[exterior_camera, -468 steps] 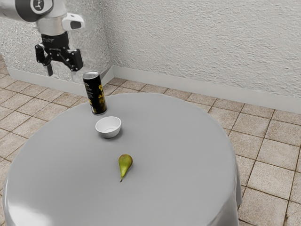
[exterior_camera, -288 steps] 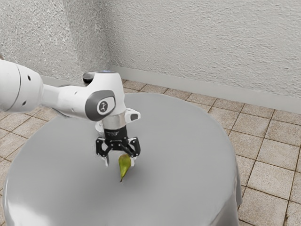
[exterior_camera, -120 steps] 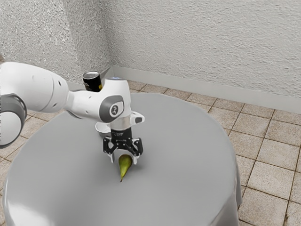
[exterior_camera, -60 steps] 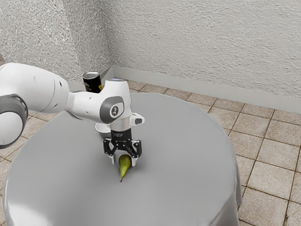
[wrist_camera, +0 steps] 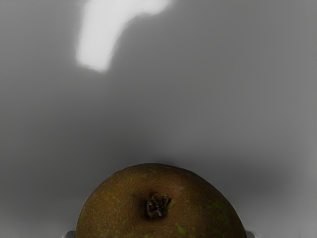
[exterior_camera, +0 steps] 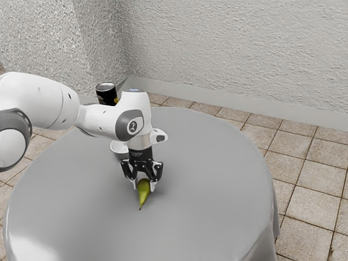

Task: Place the pear in the bowl.

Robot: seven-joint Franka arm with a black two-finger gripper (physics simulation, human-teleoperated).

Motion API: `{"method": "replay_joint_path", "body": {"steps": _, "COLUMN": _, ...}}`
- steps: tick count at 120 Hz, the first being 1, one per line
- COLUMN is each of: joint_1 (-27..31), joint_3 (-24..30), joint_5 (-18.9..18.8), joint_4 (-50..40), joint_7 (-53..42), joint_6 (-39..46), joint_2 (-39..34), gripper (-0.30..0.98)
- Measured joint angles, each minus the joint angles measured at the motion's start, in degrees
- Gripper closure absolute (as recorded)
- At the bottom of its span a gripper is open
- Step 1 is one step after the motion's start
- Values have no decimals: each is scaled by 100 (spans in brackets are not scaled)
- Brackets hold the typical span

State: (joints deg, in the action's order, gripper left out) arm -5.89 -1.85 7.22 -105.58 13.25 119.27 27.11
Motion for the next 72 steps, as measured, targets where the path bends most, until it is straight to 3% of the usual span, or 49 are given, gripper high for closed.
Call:
{"method": "replay_joint_path", "body": {"steps": 46, "joint_1": -1, "joint_3": -9, "joint_5": -72, "joint_4": 115, "joint_7": -40, "joint_6": 0, "joint_2": -33, "gripper": 41}}
{"method": "replay_joint_path", "body": {"steps": 72, "joint_1": 8, "joint_3": -160, "joint_5": -498, "joint_4": 679, "joint_7": -31, "joint_6": -76, "joint_2": -121, "gripper": 44}}
